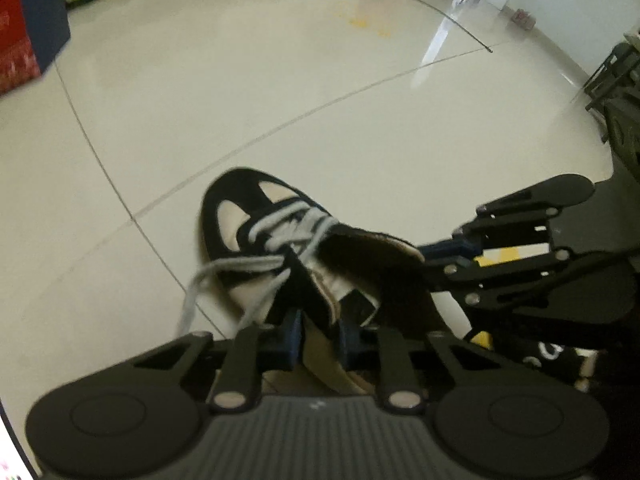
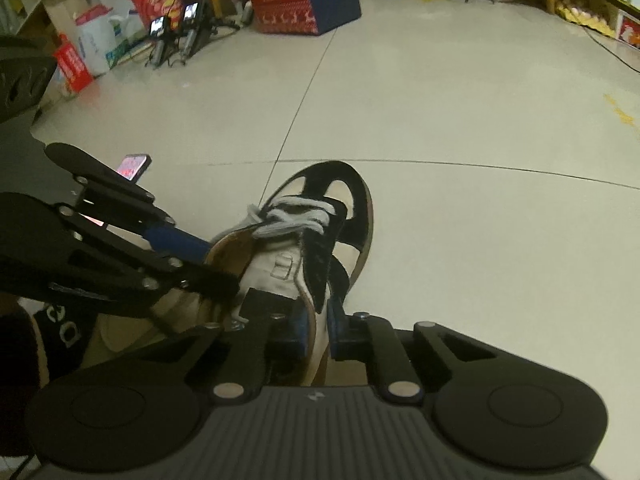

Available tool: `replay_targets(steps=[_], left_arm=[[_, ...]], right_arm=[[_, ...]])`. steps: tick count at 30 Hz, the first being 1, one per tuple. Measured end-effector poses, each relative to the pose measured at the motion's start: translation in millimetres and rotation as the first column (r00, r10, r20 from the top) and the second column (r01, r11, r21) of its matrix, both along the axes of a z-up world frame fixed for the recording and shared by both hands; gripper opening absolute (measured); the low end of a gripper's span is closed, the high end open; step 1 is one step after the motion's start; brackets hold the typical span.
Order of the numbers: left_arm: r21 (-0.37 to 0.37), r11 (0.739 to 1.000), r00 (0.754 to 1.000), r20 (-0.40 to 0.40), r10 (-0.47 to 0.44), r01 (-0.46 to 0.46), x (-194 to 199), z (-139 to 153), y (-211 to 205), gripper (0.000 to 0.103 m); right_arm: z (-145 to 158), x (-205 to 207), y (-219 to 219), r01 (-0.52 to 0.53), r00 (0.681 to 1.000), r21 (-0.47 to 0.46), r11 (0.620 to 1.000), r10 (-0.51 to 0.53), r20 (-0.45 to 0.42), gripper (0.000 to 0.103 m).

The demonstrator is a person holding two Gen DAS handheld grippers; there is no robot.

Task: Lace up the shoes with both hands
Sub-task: 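Draw the white lace end out with the left gripper while the right holds the sneaker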

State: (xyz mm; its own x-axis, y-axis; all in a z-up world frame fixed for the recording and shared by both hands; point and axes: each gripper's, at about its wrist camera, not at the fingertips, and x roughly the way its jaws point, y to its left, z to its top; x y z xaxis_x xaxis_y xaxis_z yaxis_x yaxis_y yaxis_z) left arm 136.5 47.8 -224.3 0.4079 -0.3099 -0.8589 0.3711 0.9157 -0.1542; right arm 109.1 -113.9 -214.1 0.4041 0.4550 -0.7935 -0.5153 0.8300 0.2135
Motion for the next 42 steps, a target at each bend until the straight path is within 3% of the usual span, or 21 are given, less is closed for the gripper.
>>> replay_targets(steps=[4,10,11,13,15,20,22,24,30,33,36,40,42], left_arm=[[0.032,0.999,0.997,0.073,-0.011,0.008,1,7,1,0.009],[-0.094,0.996,1.000,-0.012,-0.002,0.000,5,6,18,0.011],[-0.110,0.994,1.000,-0.020,-0.022,0.020,3,7,21,0.013],[-0.144,0.988,0.998,-0.032,-0.060,0.054,-2,10,27,0.036],[-0.159,0.986,0.998,-0.025,-0.050,0.045,-15,15,40,0.050],[-0.095,0.989,0.989,-0.108,0.104,-0.115,-19,7,86,0.057],[-0.070,0.978,0.966,-0.184,0.182,-0.198,-18,-1,101,0.059],[-0.051,0.953,0.925,-0.264,0.275,-0.298,-17,-11,118,0.059],[-0.105,0.835,0.776,-0.444,0.447,-0.541,-21,-35,156,0.064],[-0.081,0.821,0.747,-0.472,0.468,-0.565,-21,-42,157,0.075],[-0.029,0.846,0.768,-0.439,0.467,-0.532,-22,-42,151,0.075],[0.088,0.928,0.869,-0.329,0.371,-0.363,-26,-40,135,0.075],[0.141,0.945,0.900,-0.290,0.325,-0.296,-30,-43,128,0.070]], right_arm=[[3,-4,-1,0.020,1.000,0.024,1.000,-0.020,0.016,0.011],[-1,4,-2,0.044,0.999,-0.005,0.999,-0.044,0.016,0.011],[-1,6,-3,0.044,0.999,-0.004,0.999,-0.044,0.010,0.011],[0,9,-5,0.038,0.999,0.001,0.999,-0.038,-0.005,0.012],[1,10,-8,0.035,0.999,0.016,0.999,-0.035,-0.020,0.015],[5,4,-14,0.032,0.999,0.027,0.999,-0.031,-0.018,0.020],[6,5,-14,0.033,0.999,0.025,0.999,-0.033,-0.016,0.021],[7,8,-14,0.039,0.999,0.031,0.999,-0.038,-0.020,0.022],[9,14,-12,0.036,0.999,0.029,0.999,-0.036,-0.015,0.028],[11,15,-12,0.039,0.999,0.032,0.999,-0.039,-0.012,0.029],[11,16,-13,0.041,0.999,0.031,0.999,-0.041,-0.011,0.031],[10,17,-14,0.047,0.999,0.032,0.998,-0.047,-0.013,0.033],[10,17,-14,0.048,0.999,0.033,0.998,-0.048,-0.013,0.033]])
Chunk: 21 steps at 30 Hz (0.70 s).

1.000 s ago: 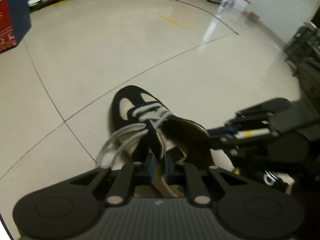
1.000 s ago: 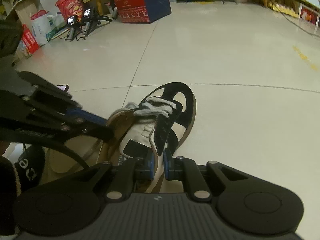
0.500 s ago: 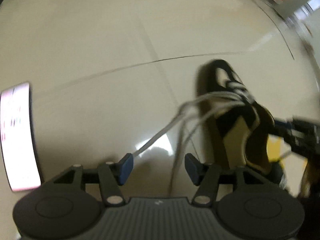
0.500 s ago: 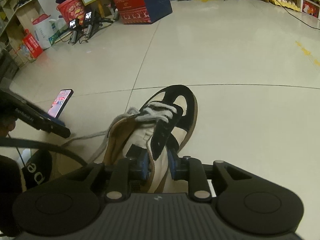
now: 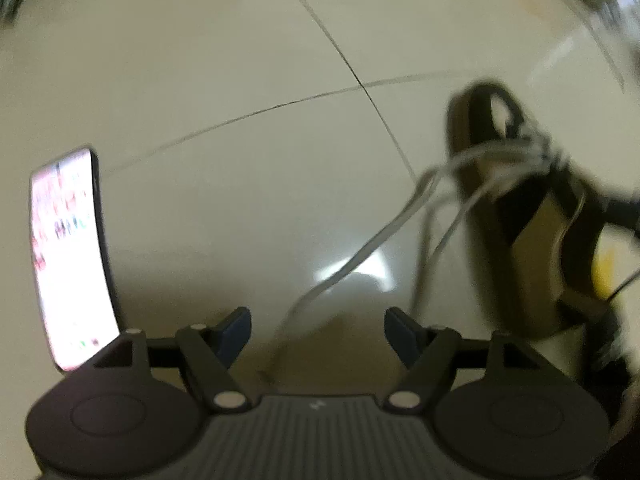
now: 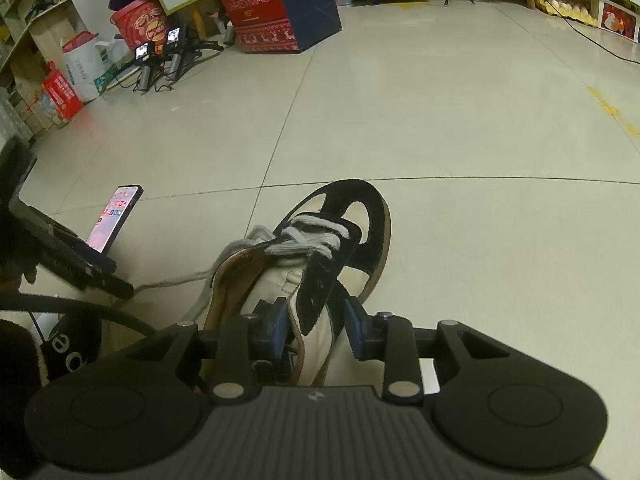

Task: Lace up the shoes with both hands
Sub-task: 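Draw the white lace end out with the left gripper while the right holds the sneaker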

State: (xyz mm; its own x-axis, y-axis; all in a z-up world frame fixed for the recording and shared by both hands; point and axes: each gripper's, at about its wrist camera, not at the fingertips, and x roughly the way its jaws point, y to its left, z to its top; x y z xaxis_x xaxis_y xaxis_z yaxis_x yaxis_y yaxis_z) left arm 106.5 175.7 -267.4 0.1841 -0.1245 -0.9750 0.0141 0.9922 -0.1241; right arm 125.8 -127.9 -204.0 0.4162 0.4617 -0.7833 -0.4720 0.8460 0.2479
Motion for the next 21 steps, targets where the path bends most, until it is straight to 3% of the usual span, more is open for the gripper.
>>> replay_targets(steps=[1,5,6,8,10,14,17,21], left_arm=[[0.017,1.000,1.000,0.001,-0.019,0.019,-1,-2,-1,0.064],[0.028,0.999,1.000,-0.018,-0.022,0.023,-4,-12,2,0.055],[0.027,0.999,1.000,-0.024,-0.016,0.017,-4,-15,3,0.047],[0.029,1.000,0.999,-0.033,0.009,-0.008,-2,-21,8,0.041],[0.030,0.999,0.999,-0.035,0.040,-0.039,-2,-26,15,0.020],[0.005,0.994,0.994,-0.021,0.110,-0.110,2,-26,29,0.004],[0.016,0.994,0.992,0.056,0.110,-0.111,10,-13,29,0.003],[0.073,0.997,0.970,0.241,0.010,-0.029,23,24,14,0.003]], right_arm=[[0,0,0,-0.001,1.000,-0.001,1.000,0.001,0.001,0.033],[0,-1,-2,0.002,1.000,0.002,1.000,-0.002,0.000,0.033],[0,-1,-2,0.003,1.000,0.003,1.000,-0.003,-0.002,0.033],[0,-1,-3,0.003,1.000,0.003,1.000,-0.003,-0.002,0.033],[1,-1,-3,0.001,1.000,0.002,1.000,-0.001,0.000,0.033],[0,-1,-3,0.001,1.000,0.003,1.000,-0.001,-0.001,0.033],[0,-1,-3,0.001,1.000,0.001,1.000,-0.001,-0.001,0.034],[0,-1,-2,-0.002,1.000,-0.004,1.000,0.002,0.000,0.034]])
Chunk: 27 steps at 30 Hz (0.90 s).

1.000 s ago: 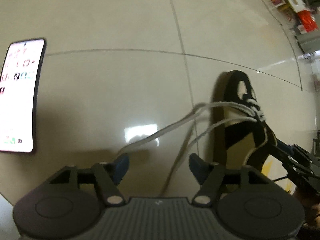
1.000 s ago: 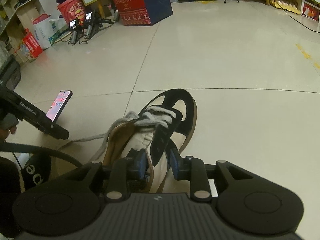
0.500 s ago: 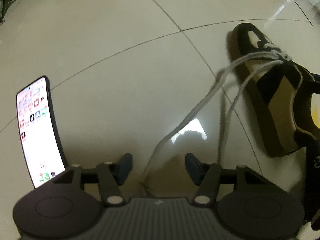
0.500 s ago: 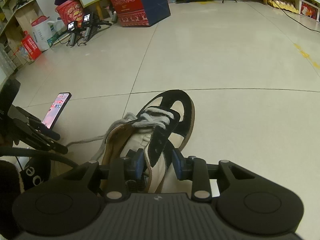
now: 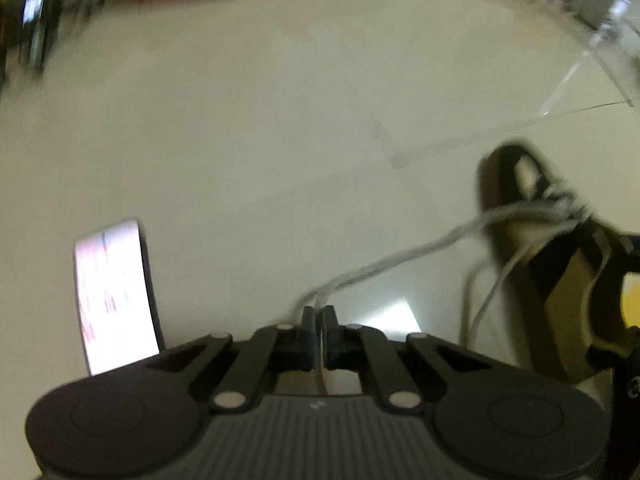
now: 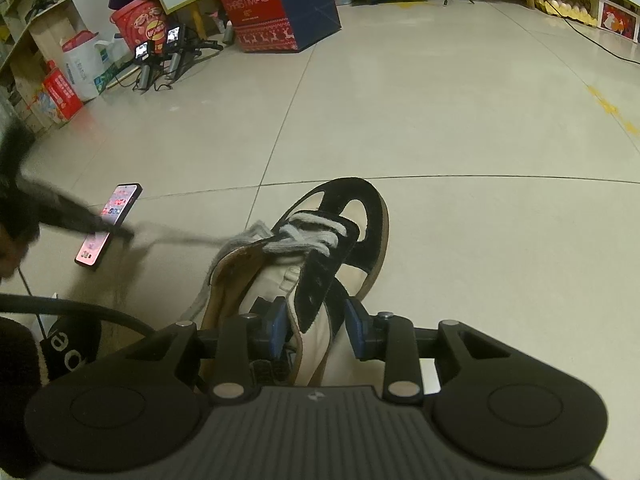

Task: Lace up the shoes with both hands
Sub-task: 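Draw the white lace end out with the left gripper while the right holds the sneaker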

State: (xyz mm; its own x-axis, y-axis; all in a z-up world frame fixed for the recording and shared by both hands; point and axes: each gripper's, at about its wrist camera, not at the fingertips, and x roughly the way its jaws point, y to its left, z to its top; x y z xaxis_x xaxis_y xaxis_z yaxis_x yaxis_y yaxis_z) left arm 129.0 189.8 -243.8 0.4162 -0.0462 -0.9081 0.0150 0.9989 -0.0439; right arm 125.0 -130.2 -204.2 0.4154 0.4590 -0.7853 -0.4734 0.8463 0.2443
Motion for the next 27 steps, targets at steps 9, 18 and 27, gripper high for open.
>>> replay_targets(steps=[9,18,27], left_arm=[[0.065,0.986,0.968,0.188,-0.166,0.156,25,38,-20,0.003],[-0.013,0.977,0.975,-0.062,-0.215,0.215,-6,-20,-36,0.004],[-0.015,0.972,0.970,-0.054,-0.235,0.235,0,-29,-38,0.014]], right_arm=[[0,1,2,0.002,1.000,-0.005,1.000,-0.002,-0.002,0.034],[-1,2,1,0.002,1.000,-0.002,1.000,-0.002,-0.002,0.034],[-3,2,3,0.000,1.000,-0.011,1.000,0.000,-0.005,0.035]])
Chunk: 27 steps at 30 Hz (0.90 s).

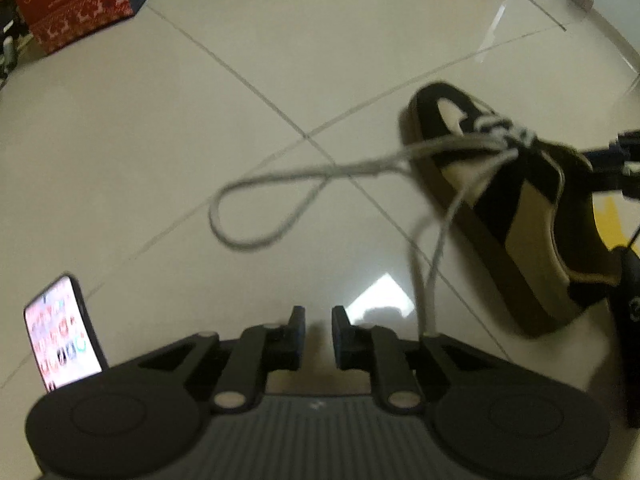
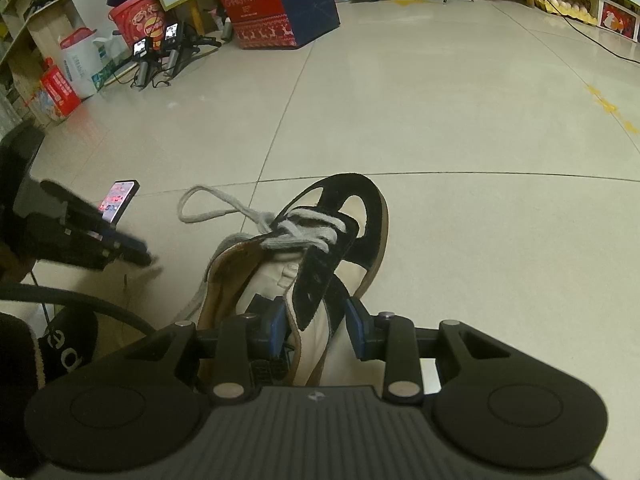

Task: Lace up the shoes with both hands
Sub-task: 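Draw the white lace end out with the left gripper while the right holds the sneaker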

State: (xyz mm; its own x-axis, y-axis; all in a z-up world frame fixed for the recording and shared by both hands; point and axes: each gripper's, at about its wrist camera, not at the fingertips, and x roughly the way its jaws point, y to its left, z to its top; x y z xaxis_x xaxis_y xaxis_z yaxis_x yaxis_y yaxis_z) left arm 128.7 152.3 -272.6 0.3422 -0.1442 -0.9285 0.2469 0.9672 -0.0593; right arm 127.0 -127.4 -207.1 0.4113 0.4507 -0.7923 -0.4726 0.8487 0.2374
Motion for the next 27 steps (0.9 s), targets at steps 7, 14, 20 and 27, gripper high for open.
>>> replay_targets(steps=[7,14,20,27], left_arm=[[0.044,0.998,0.996,0.072,-0.056,0.053,28,0,-8,0.022],[0.038,0.991,0.987,0.095,-0.133,0.130,49,-14,-20,0.028],[-0.001,0.993,0.989,0.098,-0.115,0.116,60,-25,-11,0.021],[-0.041,0.992,0.984,0.139,-0.113,0.120,42,-14,-14,0.002]], right_arm=[[0,0,0,-0.001,1.000,-0.003,1.000,0.001,-0.001,0.035],[0,0,-2,-0.003,1.000,-0.001,1.000,0.003,-0.003,0.035],[-1,0,-3,-0.009,1.000,0.000,1.000,0.009,-0.003,0.035],[1,0,-5,-0.008,1.000,0.007,1.000,0.008,0.001,0.035]])
